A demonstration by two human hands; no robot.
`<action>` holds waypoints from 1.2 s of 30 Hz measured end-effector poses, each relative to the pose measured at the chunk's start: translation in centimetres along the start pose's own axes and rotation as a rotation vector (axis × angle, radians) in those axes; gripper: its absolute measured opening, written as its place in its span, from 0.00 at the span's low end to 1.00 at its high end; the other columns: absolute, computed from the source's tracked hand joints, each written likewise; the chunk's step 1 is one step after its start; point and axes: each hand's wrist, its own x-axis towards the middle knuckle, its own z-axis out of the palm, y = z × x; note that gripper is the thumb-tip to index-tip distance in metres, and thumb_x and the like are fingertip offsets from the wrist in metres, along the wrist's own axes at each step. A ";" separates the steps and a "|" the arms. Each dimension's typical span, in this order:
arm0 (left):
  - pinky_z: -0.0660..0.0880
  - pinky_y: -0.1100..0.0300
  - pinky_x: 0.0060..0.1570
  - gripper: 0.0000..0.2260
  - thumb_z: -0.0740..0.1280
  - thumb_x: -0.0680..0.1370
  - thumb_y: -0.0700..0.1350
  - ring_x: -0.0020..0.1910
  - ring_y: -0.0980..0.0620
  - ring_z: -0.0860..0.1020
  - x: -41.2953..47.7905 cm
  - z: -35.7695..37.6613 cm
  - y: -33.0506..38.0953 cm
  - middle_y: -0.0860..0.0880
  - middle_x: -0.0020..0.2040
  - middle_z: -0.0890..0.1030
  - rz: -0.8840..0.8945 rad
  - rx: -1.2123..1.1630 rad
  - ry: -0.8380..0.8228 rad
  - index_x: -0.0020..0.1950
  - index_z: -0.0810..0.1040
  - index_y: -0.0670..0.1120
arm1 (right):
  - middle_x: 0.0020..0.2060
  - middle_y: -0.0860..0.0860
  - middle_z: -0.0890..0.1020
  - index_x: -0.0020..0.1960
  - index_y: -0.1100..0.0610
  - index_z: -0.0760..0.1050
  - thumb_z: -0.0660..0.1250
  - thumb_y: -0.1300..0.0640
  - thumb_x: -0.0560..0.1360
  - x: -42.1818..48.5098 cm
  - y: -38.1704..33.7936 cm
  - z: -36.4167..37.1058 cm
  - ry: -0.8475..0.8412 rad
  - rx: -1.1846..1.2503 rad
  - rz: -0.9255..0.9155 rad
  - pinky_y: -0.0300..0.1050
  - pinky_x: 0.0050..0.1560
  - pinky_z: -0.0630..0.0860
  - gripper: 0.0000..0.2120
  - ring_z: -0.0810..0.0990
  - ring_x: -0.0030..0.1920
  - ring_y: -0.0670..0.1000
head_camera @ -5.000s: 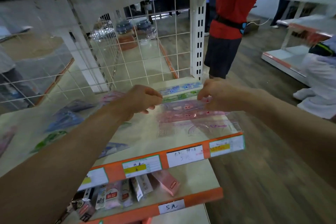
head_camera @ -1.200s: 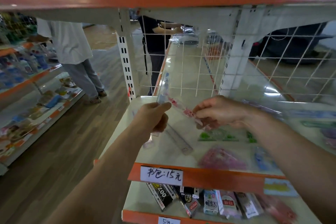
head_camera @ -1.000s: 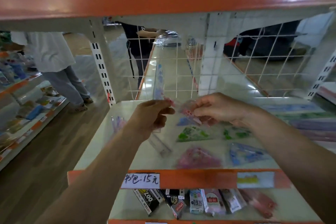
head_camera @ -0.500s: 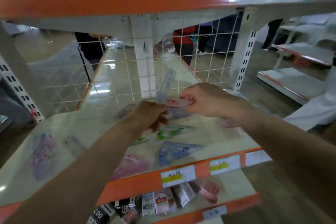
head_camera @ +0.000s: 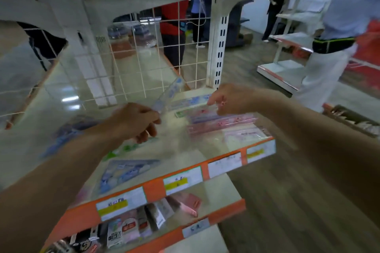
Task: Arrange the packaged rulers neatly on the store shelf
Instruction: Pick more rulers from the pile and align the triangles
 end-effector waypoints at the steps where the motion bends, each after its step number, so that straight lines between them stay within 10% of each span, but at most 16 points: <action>1: 0.65 0.68 0.17 0.10 0.61 0.80 0.42 0.16 0.56 0.70 0.1 0.4 0.2 0.49 0.23 0.78 -0.003 0.008 -0.015 0.42 0.78 0.41 | 0.51 0.50 0.75 0.64 0.53 0.76 0.68 0.60 0.74 -0.1 0.5 0.5 -0.021 -0.013 -0.001 0.39 0.50 0.68 0.18 0.73 0.49 0.47; 15: 0.67 0.62 0.26 0.19 0.58 0.81 0.52 0.25 0.50 0.70 0.3 3.1 2.4 0.45 0.29 0.77 -0.064 -0.115 -0.124 0.47 0.80 0.39 | 0.59 0.53 0.75 0.64 0.53 0.75 0.65 0.59 0.76 0.1 3.6 3.0 -0.024 -0.031 -0.038 0.38 0.51 0.67 0.16 0.72 0.52 0.49; 22: 0.71 0.61 0.34 0.16 0.64 0.77 0.55 0.31 0.53 0.73 0.8 4.6 3.8 0.46 0.35 0.78 0.134 0.224 -0.057 0.47 0.82 0.44 | 0.56 0.52 0.77 0.58 0.54 0.79 0.65 0.60 0.76 -1.4 3.9 -0.9 0.572 0.314 -0.208 0.38 0.58 0.69 0.12 0.76 0.56 0.50; 27: 0.71 0.59 0.40 0.07 0.71 0.73 0.51 0.37 0.53 0.74 1.3 5.6 4.1 0.51 0.39 0.77 0.327 0.394 0.064 0.48 0.79 0.52 | 0.58 0.50 0.79 0.63 0.53 0.77 0.64 0.59 0.77 -1.5 4.9 -0.6 0.293 0.205 -0.180 0.36 0.57 0.69 0.15 0.76 0.58 0.48; 36: 0.73 0.64 0.40 0.02 0.69 0.75 0.44 0.37 0.57 0.77 1.8 5.6 5.1 0.53 0.39 0.81 0.308 0.312 0.105 0.44 0.82 0.48 | 0.47 0.46 0.82 0.50 0.53 0.83 0.66 0.63 0.76 -1.4 7.9 -0.6 0.338 0.422 -0.130 0.39 0.56 0.76 0.09 0.80 0.48 0.44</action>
